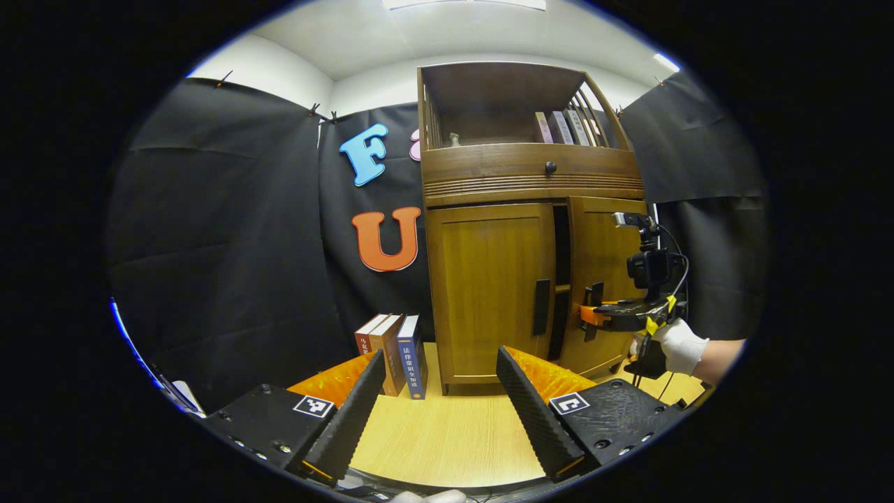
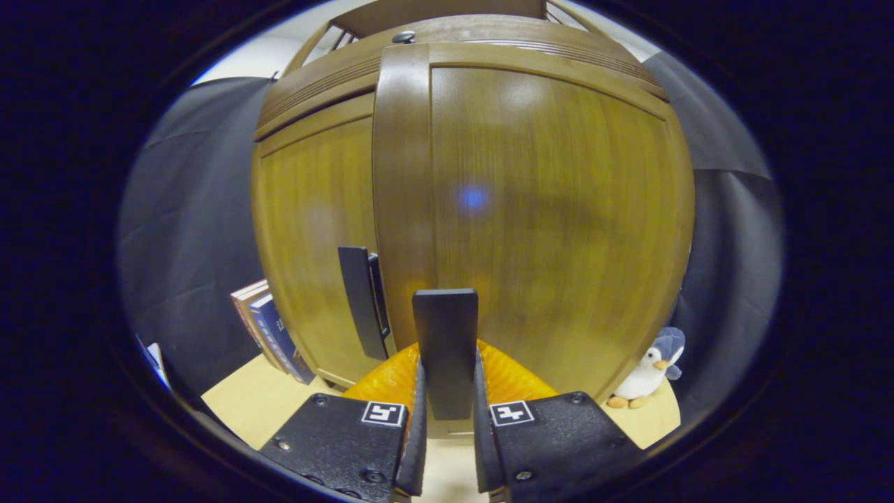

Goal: Open the right door of the double-door shoe cabinet with the right hand, and open the left door with the left hand.

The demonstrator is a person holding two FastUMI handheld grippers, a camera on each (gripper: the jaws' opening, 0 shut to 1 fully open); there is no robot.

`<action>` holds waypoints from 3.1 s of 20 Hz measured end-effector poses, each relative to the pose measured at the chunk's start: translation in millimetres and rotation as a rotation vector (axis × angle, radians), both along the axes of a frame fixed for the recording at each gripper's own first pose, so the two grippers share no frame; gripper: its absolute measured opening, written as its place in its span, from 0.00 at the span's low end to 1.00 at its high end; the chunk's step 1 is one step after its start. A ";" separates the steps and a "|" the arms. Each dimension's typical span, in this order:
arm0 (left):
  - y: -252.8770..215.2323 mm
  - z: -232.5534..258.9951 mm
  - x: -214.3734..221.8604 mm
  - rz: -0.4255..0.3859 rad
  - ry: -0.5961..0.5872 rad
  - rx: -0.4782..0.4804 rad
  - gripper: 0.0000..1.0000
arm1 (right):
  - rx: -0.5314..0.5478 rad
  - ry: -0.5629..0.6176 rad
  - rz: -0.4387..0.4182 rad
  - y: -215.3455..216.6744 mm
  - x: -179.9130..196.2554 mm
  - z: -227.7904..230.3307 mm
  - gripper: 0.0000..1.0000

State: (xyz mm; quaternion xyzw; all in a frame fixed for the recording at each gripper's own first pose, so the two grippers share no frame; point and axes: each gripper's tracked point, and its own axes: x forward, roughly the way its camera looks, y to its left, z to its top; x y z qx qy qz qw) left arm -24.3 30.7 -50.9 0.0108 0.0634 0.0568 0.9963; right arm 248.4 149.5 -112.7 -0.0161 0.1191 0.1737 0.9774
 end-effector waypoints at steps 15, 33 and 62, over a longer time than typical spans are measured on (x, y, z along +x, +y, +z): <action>-44.0 1.5 7.1 -0.173 -0.025 0.012 0.96 | 0.005 0.014 -0.098 -86.2 -87.9 -4.6 0.29; -83.2 -14.1 21.3 -0.286 -0.009 -0.016 0.96 | 0.007 0.019 -0.323 -215.9 -123.6 -5.0 0.06; -194.2 11.2 29.2 -0.017 0.005 -0.025 0.96 | -0.075 0.013 -0.008 -338.9 -133.9 7.7 0.38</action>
